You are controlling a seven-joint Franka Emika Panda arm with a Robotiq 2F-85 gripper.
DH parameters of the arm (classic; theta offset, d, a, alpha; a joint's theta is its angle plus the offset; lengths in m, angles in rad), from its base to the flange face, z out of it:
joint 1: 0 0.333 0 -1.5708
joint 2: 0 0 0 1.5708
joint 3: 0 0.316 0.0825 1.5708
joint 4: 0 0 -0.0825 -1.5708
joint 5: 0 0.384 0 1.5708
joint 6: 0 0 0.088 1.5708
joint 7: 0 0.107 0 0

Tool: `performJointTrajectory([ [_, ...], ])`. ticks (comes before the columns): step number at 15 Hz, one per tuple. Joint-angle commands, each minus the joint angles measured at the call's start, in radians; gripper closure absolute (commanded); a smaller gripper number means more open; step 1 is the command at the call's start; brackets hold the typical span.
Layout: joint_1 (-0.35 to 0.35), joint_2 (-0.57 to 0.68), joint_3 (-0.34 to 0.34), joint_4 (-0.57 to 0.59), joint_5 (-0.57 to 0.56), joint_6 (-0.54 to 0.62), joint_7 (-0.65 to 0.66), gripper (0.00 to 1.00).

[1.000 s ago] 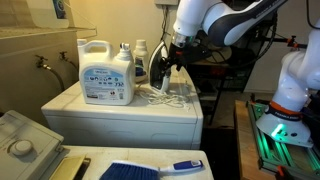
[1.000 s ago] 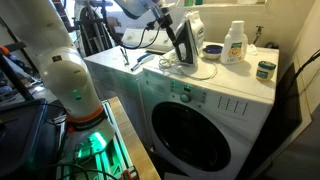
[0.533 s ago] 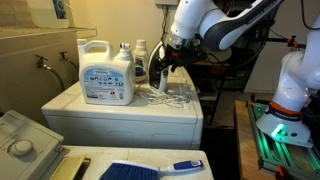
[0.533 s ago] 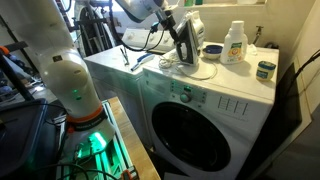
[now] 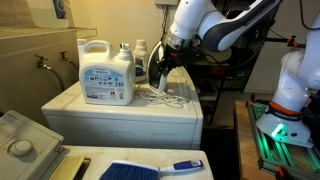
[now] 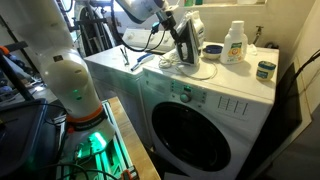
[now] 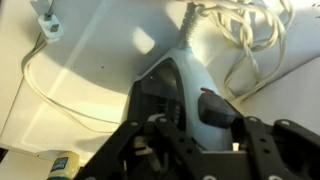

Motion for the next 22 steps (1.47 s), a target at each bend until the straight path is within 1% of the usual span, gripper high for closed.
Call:
performJointTrajectory([
  [1,0.013,0.013,-0.028,-0.004,0.017,0.035,0.002,0.82],
  [6,0.010,-0.007,-0.042,-0.004,0.076,0.036,-0.006,0.82],
  [8,0.009,-0.030,-0.051,-0.005,0.142,0.039,-0.031,0.82],
  [15,0.003,-0.113,-0.091,-0.020,0.529,0.025,-0.161,0.82],
  [16,-0.001,-0.117,-0.098,-0.022,0.565,0.014,-0.177,0.82],
  [17,-0.003,-0.120,-0.111,-0.032,0.627,0.020,-0.211,0.82],
  [18,-0.007,-0.123,-0.119,-0.037,0.662,0.014,-0.227,0.82],
  [22,-0.008,-0.163,-0.171,-0.070,0.909,0.033,-0.369,0.82],
])
